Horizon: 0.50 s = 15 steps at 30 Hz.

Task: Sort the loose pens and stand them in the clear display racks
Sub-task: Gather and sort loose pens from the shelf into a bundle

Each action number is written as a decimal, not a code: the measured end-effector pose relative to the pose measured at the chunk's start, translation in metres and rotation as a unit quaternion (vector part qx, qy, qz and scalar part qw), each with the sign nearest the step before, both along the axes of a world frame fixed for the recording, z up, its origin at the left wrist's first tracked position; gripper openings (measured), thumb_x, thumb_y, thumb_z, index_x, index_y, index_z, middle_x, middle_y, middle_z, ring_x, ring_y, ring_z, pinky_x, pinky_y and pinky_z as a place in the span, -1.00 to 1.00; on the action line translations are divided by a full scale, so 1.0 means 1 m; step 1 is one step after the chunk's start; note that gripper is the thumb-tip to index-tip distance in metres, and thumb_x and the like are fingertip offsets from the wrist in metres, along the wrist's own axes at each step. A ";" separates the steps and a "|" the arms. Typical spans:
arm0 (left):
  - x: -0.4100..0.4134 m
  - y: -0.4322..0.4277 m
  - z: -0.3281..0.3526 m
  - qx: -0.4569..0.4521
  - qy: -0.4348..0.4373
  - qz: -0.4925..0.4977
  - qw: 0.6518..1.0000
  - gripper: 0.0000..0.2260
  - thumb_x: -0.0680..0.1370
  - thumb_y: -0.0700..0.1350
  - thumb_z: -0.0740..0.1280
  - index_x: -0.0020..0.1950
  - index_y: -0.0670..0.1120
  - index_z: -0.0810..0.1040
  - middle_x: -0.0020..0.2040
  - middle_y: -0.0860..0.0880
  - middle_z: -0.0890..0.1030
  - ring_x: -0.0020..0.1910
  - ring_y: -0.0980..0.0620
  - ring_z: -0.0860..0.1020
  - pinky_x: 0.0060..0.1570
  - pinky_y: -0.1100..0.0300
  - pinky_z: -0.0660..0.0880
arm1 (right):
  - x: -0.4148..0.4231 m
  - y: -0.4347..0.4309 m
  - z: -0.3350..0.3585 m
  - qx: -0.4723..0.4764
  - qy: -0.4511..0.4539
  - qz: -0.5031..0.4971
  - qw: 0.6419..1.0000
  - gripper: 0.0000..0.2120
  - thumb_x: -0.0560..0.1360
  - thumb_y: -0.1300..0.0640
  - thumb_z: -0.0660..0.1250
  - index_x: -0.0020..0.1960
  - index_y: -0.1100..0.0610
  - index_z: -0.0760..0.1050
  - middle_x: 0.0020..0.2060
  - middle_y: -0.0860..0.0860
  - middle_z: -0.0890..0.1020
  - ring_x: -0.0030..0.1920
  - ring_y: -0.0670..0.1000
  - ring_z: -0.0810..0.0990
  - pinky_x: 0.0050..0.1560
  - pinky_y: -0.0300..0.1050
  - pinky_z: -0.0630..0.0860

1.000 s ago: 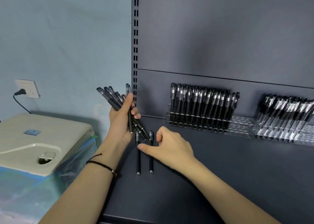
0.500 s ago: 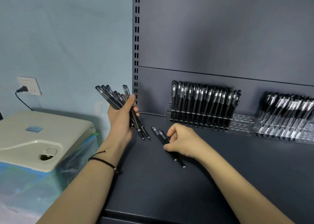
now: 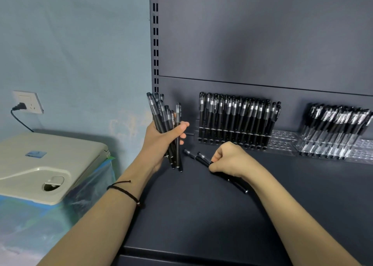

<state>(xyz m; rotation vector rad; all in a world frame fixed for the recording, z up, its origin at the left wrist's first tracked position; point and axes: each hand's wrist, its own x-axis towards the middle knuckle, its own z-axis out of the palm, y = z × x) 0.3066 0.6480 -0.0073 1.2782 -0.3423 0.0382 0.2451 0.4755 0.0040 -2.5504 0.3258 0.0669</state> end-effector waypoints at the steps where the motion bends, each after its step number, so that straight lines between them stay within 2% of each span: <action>1: -0.001 -0.001 0.000 0.011 -0.005 -0.001 1.000 -0.90 0.48 -0.22 0.47 -0.04 -0.10 0.62 -0.08 -0.05 0.72 -0.27 0.10 0.62 -0.25 0.22 0.57 | 0.000 -0.001 -0.001 0.005 -0.009 -0.006 1.000 -0.80 0.39 0.23 0.42 -0.01 0.28 0.62 -0.17 -0.02 0.63 -0.25 -0.10 0.53 -0.27 -0.24 0.49; 3: -0.003 -0.001 0.000 0.029 -0.020 -0.006 0.999 -0.92 0.48 -0.23 0.46 -0.05 -0.12 0.64 -0.10 -0.04 0.72 -0.26 0.11 0.63 -0.22 0.23 0.58 | 0.001 -0.003 -0.003 0.046 -0.051 -0.020 0.997 -0.83 0.39 0.24 0.43 -0.06 0.31 0.62 -0.24 0.04 0.64 -0.30 -0.08 0.52 -0.31 -0.24 0.47; 5: -0.004 -0.001 -0.001 0.037 -0.032 -0.018 0.999 -0.92 0.50 -0.26 0.44 -0.06 -0.11 0.65 -0.13 -0.02 0.72 -0.23 0.11 0.65 -0.20 0.23 0.59 | 0.004 -0.005 -0.003 0.148 -0.114 -0.034 0.982 -0.88 0.40 0.24 0.45 -0.11 0.30 0.61 -0.35 0.00 0.59 -0.36 -0.09 0.49 -0.39 -0.30 0.41; 7: -0.004 -0.001 -0.001 0.043 -0.037 -0.027 0.998 -0.90 0.50 -0.28 0.42 -0.06 -0.10 0.65 -0.13 0.00 0.73 -0.18 0.09 0.68 -0.16 0.24 0.59 | 0.005 -0.006 -0.001 0.284 -0.165 -0.052 0.943 -0.90 0.43 0.23 0.47 -0.06 0.21 0.62 -0.38 -0.05 0.55 -0.38 -0.11 0.45 -0.48 -0.34 0.35; 9: -0.004 -0.002 -0.002 0.040 -0.034 -0.028 0.998 -0.91 0.51 -0.28 0.42 -0.04 -0.12 0.64 -0.13 -0.02 0.73 -0.14 0.07 0.69 -0.14 0.25 0.59 | 0.006 -0.004 0.000 0.396 -0.195 -0.044 0.896 -0.81 0.46 0.25 0.45 0.05 0.26 0.60 -0.40 -0.03 0.50 -0.41 -0.13 0.40 -0.53 -0.31 0.30; 12: -0.001 -0.002 -0.005 -0.003 0.006 -0.043 0.999 -0.88 0.53 -0.28 0.39 0.04 -0.14 0.61 -0.07 -0.08 0.73 -0.09 0.01 0.70 -0.15 0.21 0.60 | 0.008 0.003 -0.003 0.459 -0.214 -0.018 0.862 -0.67 0.48 0.26 0.43 0.21 0.33 0.52 -0.39 -0.02 0.49 -0.42 -0.16 0.41 -0.52 -0.28 0.29; 15: 0.001 -0.003 -0.007 -0.032 0.035 -0.073 0.996 -0.85 0.55 -0.28 0.36 0.10 -0.16 0.59 -0.02 -0.11 0.72 -0.02 -0.03 0.69 -0.12 0.19 0.61 | 0.007 0.007 -0.005 0.463 -0.216 0.015 0.859 -0.66 0.50 0.24 0.41 0.24 0.31 0.51 -0.35 -0.06 0.56 -0.37 -0.17 0.44 -0.50 -0.28 0.33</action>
